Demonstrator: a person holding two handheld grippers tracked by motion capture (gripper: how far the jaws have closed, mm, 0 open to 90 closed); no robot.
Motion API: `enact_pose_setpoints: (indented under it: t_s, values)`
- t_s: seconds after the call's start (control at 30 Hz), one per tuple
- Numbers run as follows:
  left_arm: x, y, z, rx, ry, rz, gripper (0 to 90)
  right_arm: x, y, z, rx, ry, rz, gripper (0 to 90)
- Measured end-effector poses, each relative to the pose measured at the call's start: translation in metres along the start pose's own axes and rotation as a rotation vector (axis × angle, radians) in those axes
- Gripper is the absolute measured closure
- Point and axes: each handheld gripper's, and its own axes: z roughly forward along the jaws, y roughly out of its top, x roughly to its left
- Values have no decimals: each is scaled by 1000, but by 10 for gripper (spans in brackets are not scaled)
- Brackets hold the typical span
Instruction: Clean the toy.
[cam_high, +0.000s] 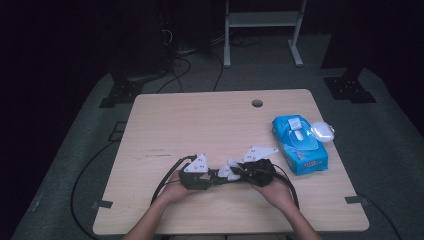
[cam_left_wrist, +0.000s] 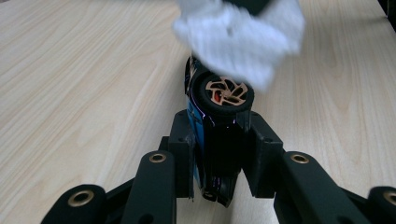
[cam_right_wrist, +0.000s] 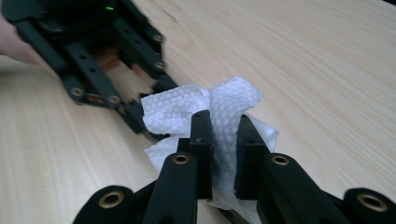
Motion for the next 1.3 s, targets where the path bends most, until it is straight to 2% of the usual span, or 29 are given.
enact_pose_setpoints:
  t_s: [0.07,0.1,0.17,0.33,0.43,0.5,0.57,0.63,0.73,0.83,0.87,0.97,1.07,1.1,1.17,1.2,1.27,1.3]
  values:
    - [1,0,-1,0,6,-4,680,-6,-3,-4,0,-28,18,804]
    - [1,0,-1,0,6,-4,680,-9,-5,-6,-5,-40,44,804]
    - [1,0,0,2,9,-3,679,-10,-5,-6,-11,-43,61,804]
    - [2,0,-1,5,9,-3,680,6,3,10,-27,-16,26,802]
    - [3,-2,-3,2,9,-8,680,5,3,10,-27,-18,23,802]
    - [4,-2,-3,1,9,-7,680,-1,0,3,-22,-61,25,802]
    - [4,-2,-3,0,11,-7,680,-10,-5,-4,-23,-99,69,802]
    - [3,-1,-2,3,16,-5,680,-12,-6,-6,-26,-104,93,802]
    - [3,0,-1,6,17,-3,680,-2,-2,2,-28,-84,70,802]
    - [3,-1,-2,3,16,-9,680,17,6,16,-39,-55,19,801]
    - [4,-2,-3,2,17,-10,680,20,9,19,-38,-66,-7,801]
    - [4,-4,-5,4,18,-10,680,16,9,17,-24,-62,-6,802]
    - [5,-3,-5,-1,16,-8,681,4,2,5,-4,-133,-2,802]
    - [5,-3,-4,0,17,-6,681,-2,-1,1,-5,-155,16,802]
    - [4,-1,-3,3,19,-8,680,-6,-3,-2,-14,-143,71,802]
    - [4,-1,-2,3,19,-8,680,-5,-3,-2,-15,-139,68,802]
    - [4,0,-1,4,18,-8,680,3,1,5,-31,-77,73,802]
    - [4,0,-1,5,19,-7,680,10,4,9,-31,-55,52,802]
